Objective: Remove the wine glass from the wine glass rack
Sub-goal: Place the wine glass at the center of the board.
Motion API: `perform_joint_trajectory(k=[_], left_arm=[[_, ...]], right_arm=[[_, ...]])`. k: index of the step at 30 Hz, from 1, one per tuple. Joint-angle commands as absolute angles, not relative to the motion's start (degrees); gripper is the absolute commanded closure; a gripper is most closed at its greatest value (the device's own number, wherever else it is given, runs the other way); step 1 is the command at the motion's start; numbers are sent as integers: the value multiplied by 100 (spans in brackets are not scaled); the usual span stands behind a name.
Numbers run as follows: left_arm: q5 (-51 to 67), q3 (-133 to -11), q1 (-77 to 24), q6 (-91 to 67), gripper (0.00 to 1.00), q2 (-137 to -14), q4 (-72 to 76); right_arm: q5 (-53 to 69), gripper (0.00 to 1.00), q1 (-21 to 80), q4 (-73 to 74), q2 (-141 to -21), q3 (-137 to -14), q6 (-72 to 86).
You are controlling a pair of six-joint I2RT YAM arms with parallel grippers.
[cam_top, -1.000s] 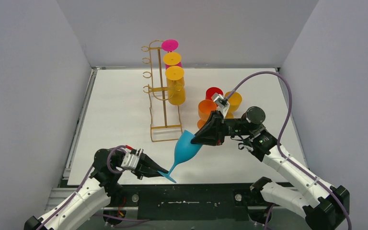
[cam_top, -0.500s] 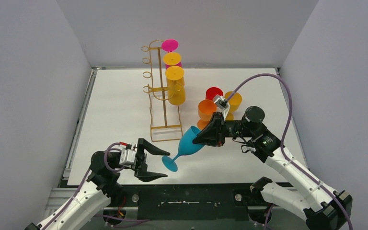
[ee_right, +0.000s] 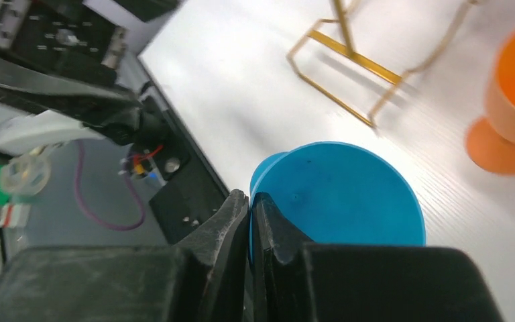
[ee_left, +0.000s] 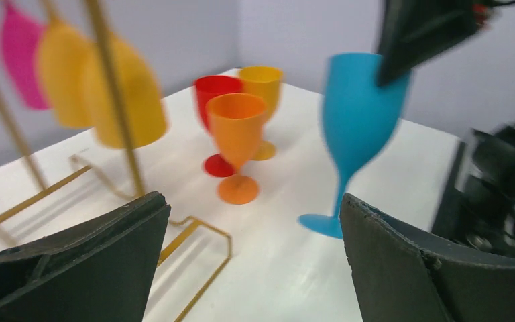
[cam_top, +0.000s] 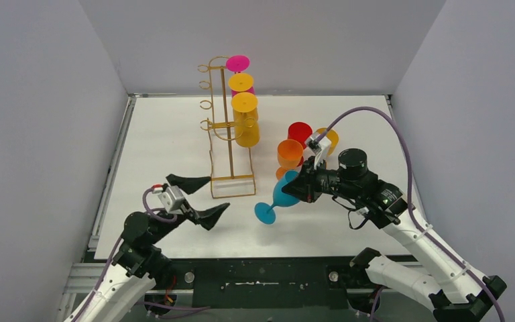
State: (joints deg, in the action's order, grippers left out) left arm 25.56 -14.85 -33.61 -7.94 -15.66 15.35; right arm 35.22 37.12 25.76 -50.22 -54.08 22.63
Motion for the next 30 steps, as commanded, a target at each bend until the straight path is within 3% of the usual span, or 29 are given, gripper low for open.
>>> perform_joint_trajectory(k=[1,8,15,30], left_arm=[[-348,-1814,-3162,-1623,3,-1335,946],[-1639,-2464,-2981,-1881,3,-1686,-173],[-2226,-3016,-2908,-1973,3,-2305,-1140],[-2497,-2990,-2821,-1854,3,-2209,-1320]], right_arm=[[1195,100,3861,4006,-5162,-6106,2108],[361,100,3867,3428,-4683,-5830,1905],[-1962,100,3837,3486,-4758,-5622,2125],[-2701,100,3788,2697,-6216,-5531,2843]])
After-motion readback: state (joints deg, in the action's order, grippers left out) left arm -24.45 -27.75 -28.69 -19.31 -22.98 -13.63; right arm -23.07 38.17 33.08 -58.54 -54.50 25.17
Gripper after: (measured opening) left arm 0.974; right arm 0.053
